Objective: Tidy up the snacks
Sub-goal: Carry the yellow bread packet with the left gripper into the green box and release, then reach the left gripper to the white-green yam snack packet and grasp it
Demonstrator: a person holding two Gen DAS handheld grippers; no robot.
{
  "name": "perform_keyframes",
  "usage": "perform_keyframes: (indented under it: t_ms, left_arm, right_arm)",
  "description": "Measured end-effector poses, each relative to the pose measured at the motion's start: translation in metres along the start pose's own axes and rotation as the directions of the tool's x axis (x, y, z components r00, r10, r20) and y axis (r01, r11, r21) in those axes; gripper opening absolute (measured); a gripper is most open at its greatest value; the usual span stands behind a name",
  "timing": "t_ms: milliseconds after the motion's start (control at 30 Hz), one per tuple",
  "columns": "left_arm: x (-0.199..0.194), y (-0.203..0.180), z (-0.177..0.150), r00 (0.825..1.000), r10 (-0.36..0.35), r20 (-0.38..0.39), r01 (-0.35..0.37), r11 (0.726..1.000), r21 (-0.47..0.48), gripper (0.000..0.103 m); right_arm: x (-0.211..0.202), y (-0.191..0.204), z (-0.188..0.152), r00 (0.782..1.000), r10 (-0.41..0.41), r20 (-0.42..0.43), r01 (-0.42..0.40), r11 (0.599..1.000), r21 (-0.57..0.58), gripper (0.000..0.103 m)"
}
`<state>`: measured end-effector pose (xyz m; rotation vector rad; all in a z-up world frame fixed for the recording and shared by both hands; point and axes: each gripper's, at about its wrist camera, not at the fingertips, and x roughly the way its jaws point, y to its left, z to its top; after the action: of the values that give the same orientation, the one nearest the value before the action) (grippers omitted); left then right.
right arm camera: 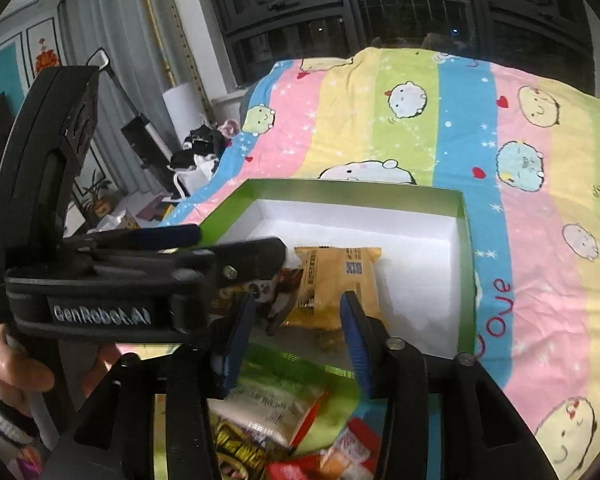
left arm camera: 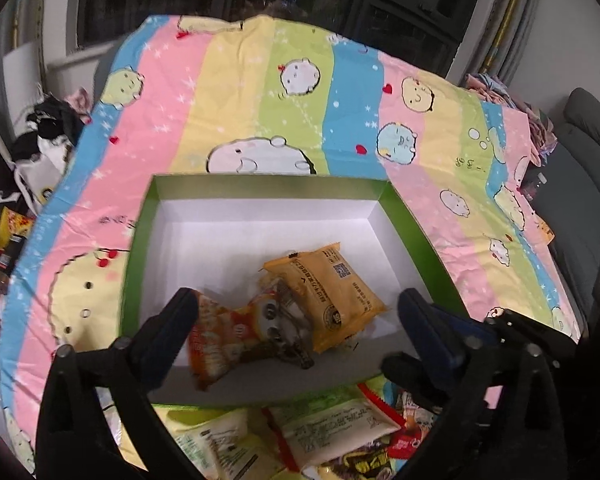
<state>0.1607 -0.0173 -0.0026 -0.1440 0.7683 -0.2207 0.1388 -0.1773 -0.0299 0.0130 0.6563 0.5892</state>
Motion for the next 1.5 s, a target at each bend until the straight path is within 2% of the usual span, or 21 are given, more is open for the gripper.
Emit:
perform_keyframes:
  t_ms: [133,300,467,600,800,900,1033,1233,1433,1500]
  left_arm:
    - [-0.017,-0.001,-0.006,1.000,0.011,0.020,-0.011,1.000,0.007,0.102]
    - [-0.037,0.002,-0.017,0.999,-0.025,0.023,0.025,1.000,-0.017,0.102]
    - [-0.063,0.019,-0.028,0.998,-0.051,0.044,0.054,0.996,-0.074,0.103]
    - [-0.082,0.040,-0.043,0.998,-0.015,0.062,0.023,0.991,-0.129,0.103]
    - [-0.088,0.061,-0.077,0.999,0.028,0.014,-0.026,0.986,-0.164,0.103]
    - [-0.086,0.071,-0.092,1.000,0.009,0.006,-0.007,0.980,-0.199,0.103]
    - [-0.083,0.071,-0.109,1.000,-0.007,-0.004,0.006,0.986,-0.165,0.103]
    - [-0.072,0.074,-0.126,0.994,-0.075,-0.081,0.064,0.990,-0.127,0.103]
    - [-0.068,0.078,-0.131,0.998,-0.043,-0.055,0.038,0.995,-0.096,0.101]
    - [-0.063,0.075,-0.132,0.996,-0.056,-0.067,0.051,0.996,-0.075,0.101]
  right_arm:
    - [-0.017,0.003,-0.009,1.000,0.006,0.012,-0.006,1.000,0.021,0.062]
    - [-0.036,0.005,-0.021,0.999,0.030,0.020,-0.031,0.997,0.071,0.071]
    - [-0.054,0.005,-0.035,0.999,0.044,0.022,-0.046,0.992,0.114,0.072]
    - [-0.063,0.007,-0.043,0.999,0.037,0.017,-0.039,0.992,0.116,0.072]
    - [-0.064,0.018,-0.061,0.998,0.066,-0.016,-0.064,0.993,0.103,0.072]
    - [-0.061,0.026,-0.068,0.997,0.072,-0.042,-0.068,0.994,0.083,0.072]
    - [-0.058,0.038,-0.076,0.993,0.098,-0.069,-0.093,0.993,0.066,0.072]
    - [-0.048,0.060,-0.090,0.984,0.132,-0.115,-0.134,0.991,-0.004,0.072]
    - [-0.019,0.083,-0.102,0.968,0.181,-0.176,-0.191,0.981,-0.039,0.072]
    - [-0.009,0.090,-0.104,0.966,0.186,-0.180,-0.196,0.980,-0.041,0.072]
